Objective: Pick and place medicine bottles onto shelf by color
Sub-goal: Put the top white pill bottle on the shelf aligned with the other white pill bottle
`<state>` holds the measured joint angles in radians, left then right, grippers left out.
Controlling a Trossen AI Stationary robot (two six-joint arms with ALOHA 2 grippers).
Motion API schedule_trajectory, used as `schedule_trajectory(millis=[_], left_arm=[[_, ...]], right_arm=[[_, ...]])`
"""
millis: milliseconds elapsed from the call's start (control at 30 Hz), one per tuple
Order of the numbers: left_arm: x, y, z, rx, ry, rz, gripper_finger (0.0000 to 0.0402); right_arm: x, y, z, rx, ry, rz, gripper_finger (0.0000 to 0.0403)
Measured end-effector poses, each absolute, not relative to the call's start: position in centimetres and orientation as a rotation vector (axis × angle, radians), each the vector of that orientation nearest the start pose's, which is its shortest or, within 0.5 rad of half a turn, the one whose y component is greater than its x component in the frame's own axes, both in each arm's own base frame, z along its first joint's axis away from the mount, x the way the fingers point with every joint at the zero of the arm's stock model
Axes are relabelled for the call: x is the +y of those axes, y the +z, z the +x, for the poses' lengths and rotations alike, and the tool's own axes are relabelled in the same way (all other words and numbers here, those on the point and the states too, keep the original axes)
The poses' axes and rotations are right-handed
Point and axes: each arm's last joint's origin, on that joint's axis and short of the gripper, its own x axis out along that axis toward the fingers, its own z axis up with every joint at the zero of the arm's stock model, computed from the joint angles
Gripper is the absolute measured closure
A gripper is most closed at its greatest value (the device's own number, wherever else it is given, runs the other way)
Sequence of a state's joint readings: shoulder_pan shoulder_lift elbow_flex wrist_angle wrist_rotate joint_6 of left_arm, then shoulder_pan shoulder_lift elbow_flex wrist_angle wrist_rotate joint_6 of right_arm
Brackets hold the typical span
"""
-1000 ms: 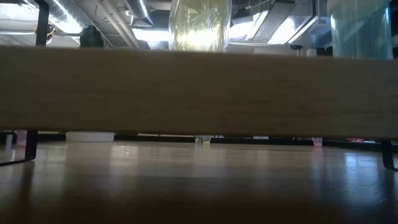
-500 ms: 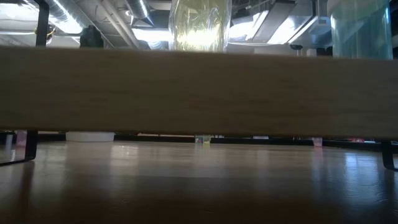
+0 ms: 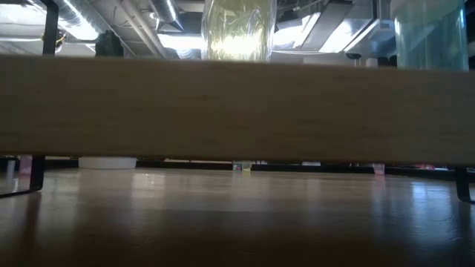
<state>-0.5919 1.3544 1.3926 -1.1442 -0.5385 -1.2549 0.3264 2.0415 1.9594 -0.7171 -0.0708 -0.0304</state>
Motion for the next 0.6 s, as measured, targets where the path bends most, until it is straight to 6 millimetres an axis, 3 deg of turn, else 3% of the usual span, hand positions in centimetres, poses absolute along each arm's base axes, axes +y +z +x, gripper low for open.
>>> schedule_trajectory(millis=[300,600], left_arm=[[-12.6,34.8,21.4,0.784,0.509,-0.571,0.0127],[-12.6,34.8,21.4,0.784,0.509,-0.571,0.0127]], right_arm=[[15.5,26.3,45.2,0.864,0.409,-0.194,0.0207],[16.2,24.8,46.5,0.801,0.49,-0.18,0.0207]])
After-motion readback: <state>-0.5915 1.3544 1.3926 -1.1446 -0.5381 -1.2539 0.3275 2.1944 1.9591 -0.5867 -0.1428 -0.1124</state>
